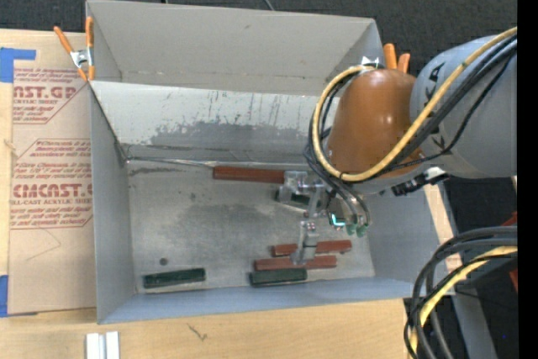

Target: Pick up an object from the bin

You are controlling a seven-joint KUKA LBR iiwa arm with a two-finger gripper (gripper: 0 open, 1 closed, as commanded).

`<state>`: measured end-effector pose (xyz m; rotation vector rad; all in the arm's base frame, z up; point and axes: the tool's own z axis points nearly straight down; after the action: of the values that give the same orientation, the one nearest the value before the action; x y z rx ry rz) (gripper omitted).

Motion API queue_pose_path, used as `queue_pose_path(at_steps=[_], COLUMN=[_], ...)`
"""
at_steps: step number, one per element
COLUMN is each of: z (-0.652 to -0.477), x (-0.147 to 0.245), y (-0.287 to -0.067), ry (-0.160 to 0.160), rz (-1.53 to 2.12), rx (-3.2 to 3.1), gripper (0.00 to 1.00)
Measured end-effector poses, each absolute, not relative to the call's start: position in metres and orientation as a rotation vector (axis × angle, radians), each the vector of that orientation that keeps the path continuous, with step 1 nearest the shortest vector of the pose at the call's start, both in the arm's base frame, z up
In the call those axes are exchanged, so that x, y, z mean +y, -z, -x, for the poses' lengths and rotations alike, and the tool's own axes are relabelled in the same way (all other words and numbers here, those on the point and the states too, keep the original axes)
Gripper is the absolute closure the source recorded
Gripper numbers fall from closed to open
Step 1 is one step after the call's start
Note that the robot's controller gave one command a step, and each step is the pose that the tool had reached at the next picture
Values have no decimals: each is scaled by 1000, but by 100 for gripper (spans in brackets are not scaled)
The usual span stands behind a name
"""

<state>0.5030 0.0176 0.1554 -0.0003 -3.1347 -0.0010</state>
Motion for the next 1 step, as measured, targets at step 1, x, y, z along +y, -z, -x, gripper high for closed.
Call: queue_pose_path(at_steps=[1], z=[-505], x=[18], y=[-159], ry=[1], rz=[0], rx=[-3142], gripper=[0])
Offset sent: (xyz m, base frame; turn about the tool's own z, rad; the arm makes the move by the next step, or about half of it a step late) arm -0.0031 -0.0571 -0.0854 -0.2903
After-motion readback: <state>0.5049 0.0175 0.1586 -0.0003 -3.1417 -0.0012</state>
